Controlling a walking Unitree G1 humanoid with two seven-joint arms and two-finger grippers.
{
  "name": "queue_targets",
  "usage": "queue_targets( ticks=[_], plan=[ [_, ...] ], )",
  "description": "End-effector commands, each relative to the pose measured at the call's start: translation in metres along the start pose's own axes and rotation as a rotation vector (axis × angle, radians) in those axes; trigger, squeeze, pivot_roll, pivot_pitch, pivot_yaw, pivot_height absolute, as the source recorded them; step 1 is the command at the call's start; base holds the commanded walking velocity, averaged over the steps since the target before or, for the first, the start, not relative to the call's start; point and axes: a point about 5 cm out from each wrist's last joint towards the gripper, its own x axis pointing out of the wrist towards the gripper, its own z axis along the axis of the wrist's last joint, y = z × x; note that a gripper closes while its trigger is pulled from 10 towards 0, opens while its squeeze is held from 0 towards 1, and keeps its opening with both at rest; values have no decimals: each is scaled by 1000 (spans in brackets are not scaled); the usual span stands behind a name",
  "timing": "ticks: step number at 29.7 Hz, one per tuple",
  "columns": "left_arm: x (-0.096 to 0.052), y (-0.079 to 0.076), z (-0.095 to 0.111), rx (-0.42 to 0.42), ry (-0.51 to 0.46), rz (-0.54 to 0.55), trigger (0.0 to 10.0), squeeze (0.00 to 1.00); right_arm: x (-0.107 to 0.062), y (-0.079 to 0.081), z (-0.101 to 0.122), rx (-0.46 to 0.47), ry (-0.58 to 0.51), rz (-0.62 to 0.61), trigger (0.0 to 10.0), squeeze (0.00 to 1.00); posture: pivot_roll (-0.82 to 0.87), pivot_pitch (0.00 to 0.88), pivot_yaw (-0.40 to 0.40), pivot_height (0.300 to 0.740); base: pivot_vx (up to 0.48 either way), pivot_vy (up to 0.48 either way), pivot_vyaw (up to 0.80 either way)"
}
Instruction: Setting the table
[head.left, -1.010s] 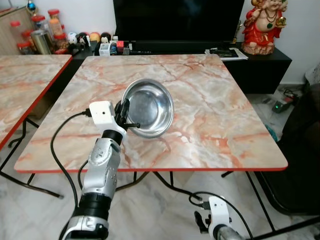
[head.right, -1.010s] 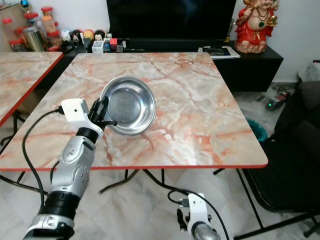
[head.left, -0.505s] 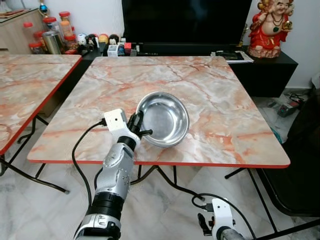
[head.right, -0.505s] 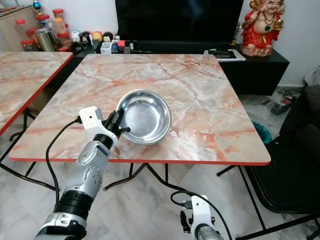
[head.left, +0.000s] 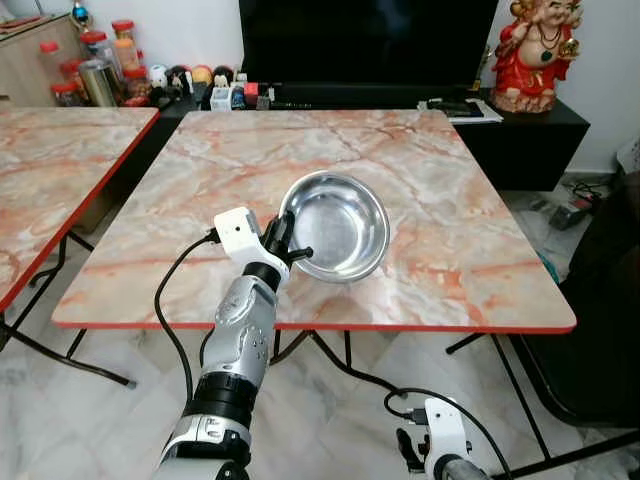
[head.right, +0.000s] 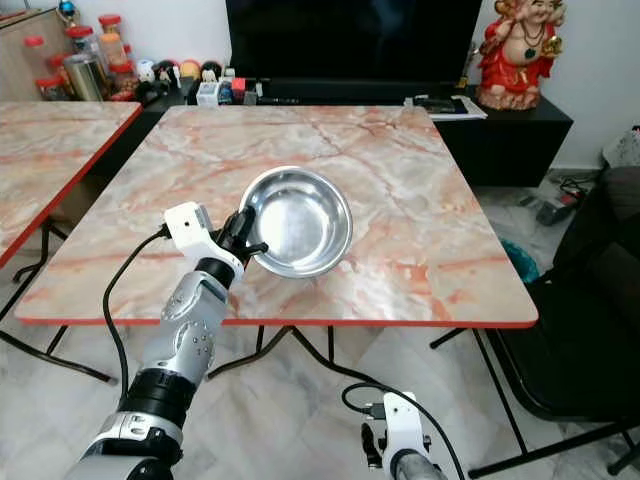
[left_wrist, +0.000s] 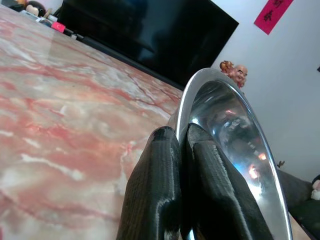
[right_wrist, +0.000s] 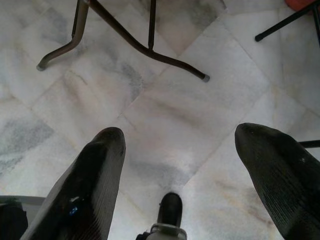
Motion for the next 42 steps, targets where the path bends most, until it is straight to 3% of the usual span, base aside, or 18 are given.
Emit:
queue_targets(
  ticks=[1, 16, 24, 30, 42],
  plan=[
    [3, -1, 7, 13, -27, -6, 10000, 0, 1, 0, 2, -3, -2, 0, 10000, 0, -21, 0, -2, 740, 326, 0, 0],
    [3, 3, 13, 20, -53, 3, 10000, 0, 0, 3, 0, -20, 6, 12, 10000, 0, -22, 0, 0, 740, 323, 0, 0],
    [2, 7, 13, 5, -56, 26, 10000, 0, 0, 3, -1, -27, 12, 18, 10000, 0, -18, 0, -4, 740, 0, 0, 0],
    [0, 18, 4, -199, 16, 127, 10000, 0, 0, 5, -2, -33, 16, 25, 10000, 0, -15, 0, -1, 740, 0, 0, 0],
    [6, 17, -2, -227, 135, 185, 10000, 0, 0, 7, -4, -36, 20, 31, 10000, 0, -14, 0, 5, 740, 0, 0, 0]
  ],
)
